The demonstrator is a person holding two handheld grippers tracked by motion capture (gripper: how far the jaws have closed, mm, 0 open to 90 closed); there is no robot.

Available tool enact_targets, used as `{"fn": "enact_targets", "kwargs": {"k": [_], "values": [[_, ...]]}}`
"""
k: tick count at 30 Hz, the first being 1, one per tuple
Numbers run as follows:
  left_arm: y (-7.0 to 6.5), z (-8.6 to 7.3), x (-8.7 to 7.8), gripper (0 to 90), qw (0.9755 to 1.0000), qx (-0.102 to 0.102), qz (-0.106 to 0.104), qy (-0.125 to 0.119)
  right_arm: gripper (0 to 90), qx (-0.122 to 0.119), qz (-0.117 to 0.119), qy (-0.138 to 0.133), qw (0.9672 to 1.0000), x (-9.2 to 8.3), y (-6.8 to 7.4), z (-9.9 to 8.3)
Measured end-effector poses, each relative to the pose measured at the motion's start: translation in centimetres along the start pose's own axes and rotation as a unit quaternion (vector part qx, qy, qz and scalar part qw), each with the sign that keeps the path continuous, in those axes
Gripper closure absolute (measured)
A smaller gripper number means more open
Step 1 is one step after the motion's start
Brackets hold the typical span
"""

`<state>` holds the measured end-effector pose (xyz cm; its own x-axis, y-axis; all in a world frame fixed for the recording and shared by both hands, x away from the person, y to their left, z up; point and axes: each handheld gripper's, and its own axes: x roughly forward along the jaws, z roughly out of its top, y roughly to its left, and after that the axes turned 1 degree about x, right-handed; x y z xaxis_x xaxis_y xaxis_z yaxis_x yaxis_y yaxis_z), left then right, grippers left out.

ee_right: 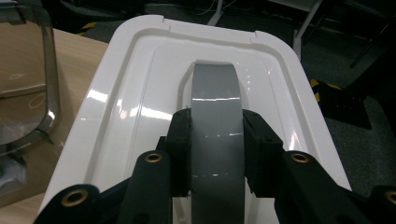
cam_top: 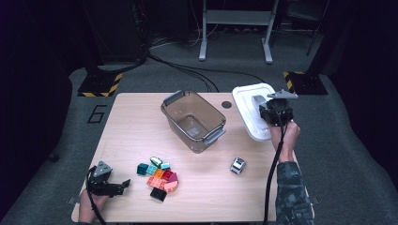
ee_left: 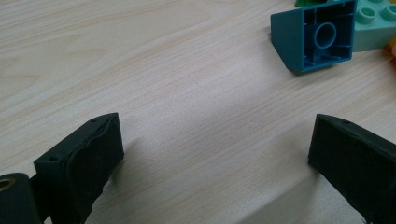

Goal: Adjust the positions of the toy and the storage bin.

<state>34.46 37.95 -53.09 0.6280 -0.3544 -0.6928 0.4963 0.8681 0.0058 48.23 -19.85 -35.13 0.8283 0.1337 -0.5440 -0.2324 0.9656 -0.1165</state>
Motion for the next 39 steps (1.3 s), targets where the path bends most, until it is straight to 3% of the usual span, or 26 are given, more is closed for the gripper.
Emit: {"fn": "enact_targets", "kwargs": {"k": [15, 39], "values": [[0.0, 0.0, 0.0, 3.0, 1.0, 0.0, 0.0, 0.0, 66.6, 0.02, -0.023, 0.037, 0.9989, 3.1, -1.1, -3.2], [0.0, 0.0, 0.0, 3.1, 1.0, 0.0, 0.0, 0.0, 66.7, 0.049, -0.045, 0.069, 0.9954, 7.1, -0.4, -6.8]]}}
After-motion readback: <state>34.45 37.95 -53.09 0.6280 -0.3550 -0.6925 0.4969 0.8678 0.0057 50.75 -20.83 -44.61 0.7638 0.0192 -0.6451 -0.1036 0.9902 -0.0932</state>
